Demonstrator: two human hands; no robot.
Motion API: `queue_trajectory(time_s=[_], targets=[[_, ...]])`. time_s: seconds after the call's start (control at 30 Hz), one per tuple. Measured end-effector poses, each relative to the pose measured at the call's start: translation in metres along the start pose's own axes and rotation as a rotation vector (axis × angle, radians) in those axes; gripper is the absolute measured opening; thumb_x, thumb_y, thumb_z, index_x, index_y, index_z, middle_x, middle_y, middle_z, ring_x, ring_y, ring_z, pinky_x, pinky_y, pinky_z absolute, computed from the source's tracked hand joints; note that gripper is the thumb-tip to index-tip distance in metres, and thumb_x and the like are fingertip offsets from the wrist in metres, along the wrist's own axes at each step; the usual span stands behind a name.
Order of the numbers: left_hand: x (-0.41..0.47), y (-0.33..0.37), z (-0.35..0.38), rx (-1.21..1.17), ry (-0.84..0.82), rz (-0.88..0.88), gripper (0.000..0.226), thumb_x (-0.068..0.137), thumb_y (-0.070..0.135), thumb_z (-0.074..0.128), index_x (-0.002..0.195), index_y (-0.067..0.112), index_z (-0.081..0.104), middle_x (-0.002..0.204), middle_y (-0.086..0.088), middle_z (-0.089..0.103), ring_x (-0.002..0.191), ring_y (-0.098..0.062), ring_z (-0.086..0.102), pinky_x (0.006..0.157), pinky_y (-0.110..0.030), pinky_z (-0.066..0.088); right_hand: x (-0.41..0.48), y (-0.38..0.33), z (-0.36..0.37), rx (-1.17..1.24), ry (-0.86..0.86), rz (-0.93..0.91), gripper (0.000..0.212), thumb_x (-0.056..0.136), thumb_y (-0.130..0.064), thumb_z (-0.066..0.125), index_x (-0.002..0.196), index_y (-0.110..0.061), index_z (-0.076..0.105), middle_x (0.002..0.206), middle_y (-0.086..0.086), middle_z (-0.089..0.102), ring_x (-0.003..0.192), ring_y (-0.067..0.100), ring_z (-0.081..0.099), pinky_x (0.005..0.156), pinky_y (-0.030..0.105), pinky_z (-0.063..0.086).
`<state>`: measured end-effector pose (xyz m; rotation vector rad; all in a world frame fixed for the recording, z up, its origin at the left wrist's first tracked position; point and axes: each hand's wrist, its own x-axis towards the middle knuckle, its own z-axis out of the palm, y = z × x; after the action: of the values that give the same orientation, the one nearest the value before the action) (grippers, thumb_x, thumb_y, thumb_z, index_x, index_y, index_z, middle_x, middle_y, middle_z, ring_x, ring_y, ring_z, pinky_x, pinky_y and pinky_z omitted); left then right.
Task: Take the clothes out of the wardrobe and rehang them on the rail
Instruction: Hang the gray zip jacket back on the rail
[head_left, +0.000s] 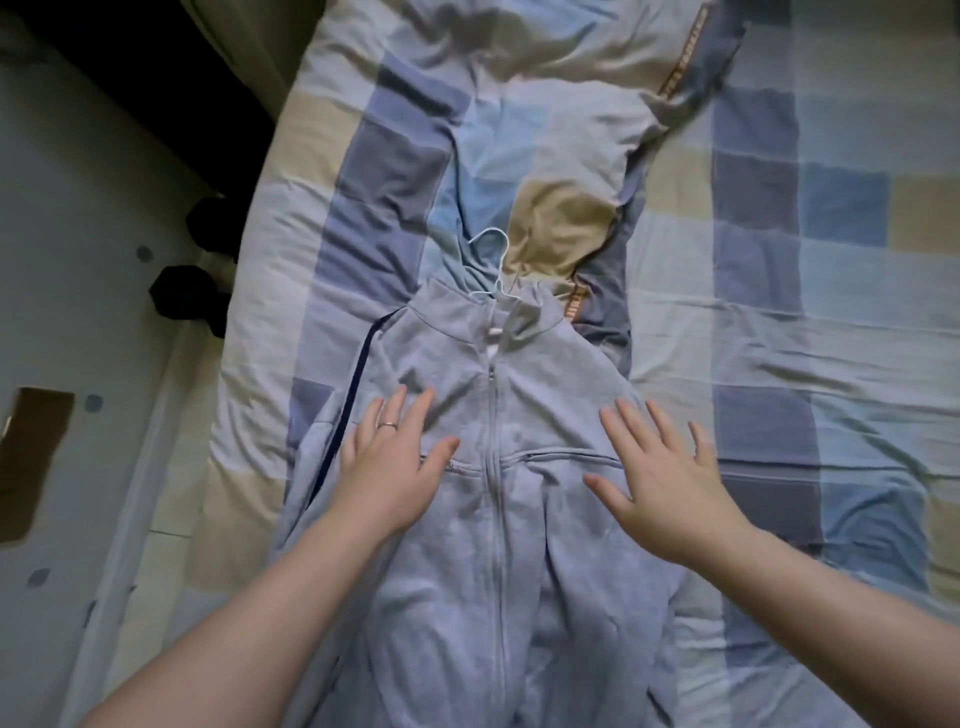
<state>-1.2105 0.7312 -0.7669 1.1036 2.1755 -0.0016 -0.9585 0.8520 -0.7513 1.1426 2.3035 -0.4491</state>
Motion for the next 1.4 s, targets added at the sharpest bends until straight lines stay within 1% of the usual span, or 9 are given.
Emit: queue_trajectory(time_s=[0.27,0.43,0.53,0.67,0.83,0.97,1.07,1.27,1.4], targets=[[0.14,-0.057,0.039,0.175,0.165,0.059,0.077,0.097,0.056,0.043,0.158,0.02,0.014,0.167,-0.001,0.008,0.151,-0.028,0.008,0.12,-0.047,0.014,0.164,0.005,0.053,0.051,0.09,0.101,0.074,0.096,-0.057,0.034,0.155,-0.025,0.003,0.164,-0.005,0.0,0.15,0.022,-0.001,0.118,0.051,0.006],[0.196,-0.073,0.039,0.092,0.307,0.051,0.074,0.098,0.048,0.047,0.157,0.014,0.016,0.165,-0.01,0.015,0.146,-0.036,0.021,0.117,-0.05,0.022,0.225,0.02,0.06,0.151,0.11,0.161,0.065,0.096,-0.048,0.041,0.151,-0.021,0.019,0.154,0.008,0.03,0.138,0.032,0.033,0.108,0.048,0.032],[0.217,-0.075,0.035,0.034,0.385,0.059,0.059,0.101,0.036,0.048,0.151,0.01,0.032,0.149,-0.022,0.039,0.131,-0.046,0.038,0.108,-0.051,0.032,0.24,0.023,0.06,0.208,0.154,0.15,0.036,0.096,-0.038,0.048,0.122,-0.013,0.049,0.128,0.016,0.051,0.118,0.037,0.049,0.093,0.042,0.043],[0.224,-0.077,0.021,-0.056,0.396,0.097,0.037,0.101,0.031,0.048,0.128,0.006,0.056,0.123,-0.029,0.057,0.115,-0.047,0.05,0.097,-0.049,0.041,0.232,0.025,0.049,0.331,0.196,0.126,0.013,0.093,-0.029,0.057,0.092,-0.018,0.05,0.109,0.016,0.064,0.104,0.036,0.056,0.072,0.032,0.035],[0.18,-0.063,-0.016,-0.223,0.407,0.189,0.024,0.099,0.032,0.056,0.098,0.009,0.063,0.097,-0.018,0.063,0.099,-0.036,0.056,0.08,-0.042,0.041,0.193,0.036,0.016,0.433,0.111,0.098,0.011,0.087,-0.026,0.066,0.085,-0.015,0.062,0.084,0.008,0.065,0.089,0.031,0.062,0.065,0.032,0.035],[0.113,-0.029,-0.051,-0.346,0.325,0.243,0.031,0.093,0.039,0.066,0.079,0.013,0.057,0.065,0.003,0.053,0.071,-0.025,0.052,0.064,-0.037,0.037,0.135,0.043,-0.032,0.522,0.071,0.003,0.007,0.089,-0.016,0.066,0.088,-0.009,0.069,0.084,0.009,0.069,0.082,0.021,0.062,0.064,0.028,0.042],[0.056,-0.007,-0.078,-0.387,0.268,0.274,0.034,0.089,0.043,0.064,0.073,0.015,0.055,0.061,0.002,0.051,0.064,-0.021,0.051,0.064,-0.039,0.04,0.081,0.045,-0.066,0.494,0.061,-0.066,0.01,0.091,-0.015,0.064,0.087,-0.007,0.069,0.082,0.007,0.069,0.078,0.016,0.059,0.058,0.018,0.038],[-0.075,0.018,-0.126,-0.53,0.294,0.171,0.03,0.091,0.036,0.069,0.072,0.015,0.06,0.064,-0.003,0.056,0.063,-0.015,0.051,0.063,-0.036,0.039,-0.034,0.035,-0.112,0.523,0.19,-0.193,0.01,0.089,-0.015,0.067,0.082,-0.008,0.069,0.079,0.005,0.066,0.077,0.024,0.06,0.066,0.036,0.039],[-0.168,0.022,-0.14,-0.647,0.351,0.065,0.043,0.085,0.035,0.075,0.056,0.018,0.048,0.055,0.009,0.039,0.053,-0.004,0.036,0.057,-0.032,0.028,-0.113,0.026,-0.135,0.616,0.175,-0.279,0.014,0.092,-0.029,0.065,0.078,-0.032,0.065,0.07,-0.006,0.063,0.067,0.012,0.055,0.058,0.029,0.04]])
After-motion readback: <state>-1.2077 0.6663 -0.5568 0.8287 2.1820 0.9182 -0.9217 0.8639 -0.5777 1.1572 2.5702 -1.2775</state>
